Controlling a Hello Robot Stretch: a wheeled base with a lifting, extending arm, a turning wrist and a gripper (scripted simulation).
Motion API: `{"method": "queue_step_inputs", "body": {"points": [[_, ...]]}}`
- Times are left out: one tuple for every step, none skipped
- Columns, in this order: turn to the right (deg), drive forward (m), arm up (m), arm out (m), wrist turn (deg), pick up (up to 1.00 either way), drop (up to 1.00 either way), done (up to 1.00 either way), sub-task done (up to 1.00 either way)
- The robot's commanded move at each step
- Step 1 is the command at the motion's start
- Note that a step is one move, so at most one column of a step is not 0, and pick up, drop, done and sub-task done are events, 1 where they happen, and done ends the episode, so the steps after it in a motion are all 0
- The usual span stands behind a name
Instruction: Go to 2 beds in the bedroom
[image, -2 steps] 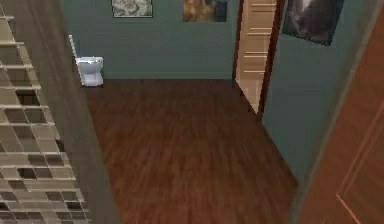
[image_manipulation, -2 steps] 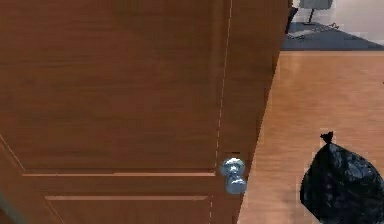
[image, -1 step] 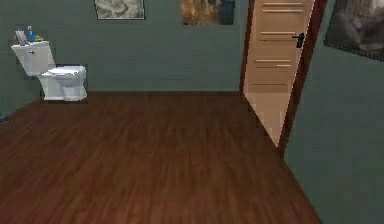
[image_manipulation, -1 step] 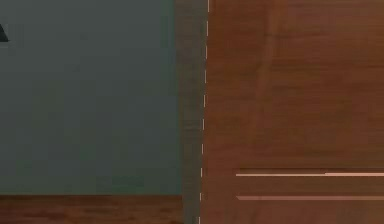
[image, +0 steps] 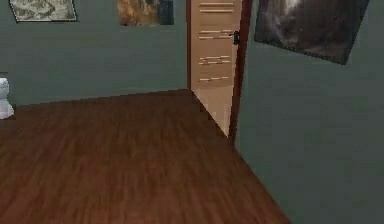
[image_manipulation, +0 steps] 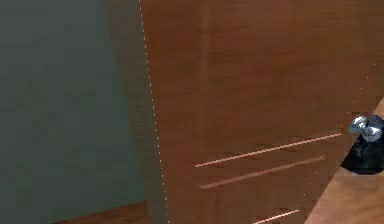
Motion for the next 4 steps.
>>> {"method": "queue_step_inputs", "body": {"points": [[0.0, 1.00, 0.00, 0.00, 0.0, 0.00, 0.00, 0.00, 0.00], [0.0, 1.00, 0.00, 0.00, 0.0, 0.00, 0.00, 0.00, 0.00], [30.0, 0.00, 0.00, 0.00, 0.0, 0.00, 0.00, 0.00, 0.00], [0.0, 0.30, 0.00, 0.00, 0.0, 0.00, 0.00, 0.00, 0.00]]}}
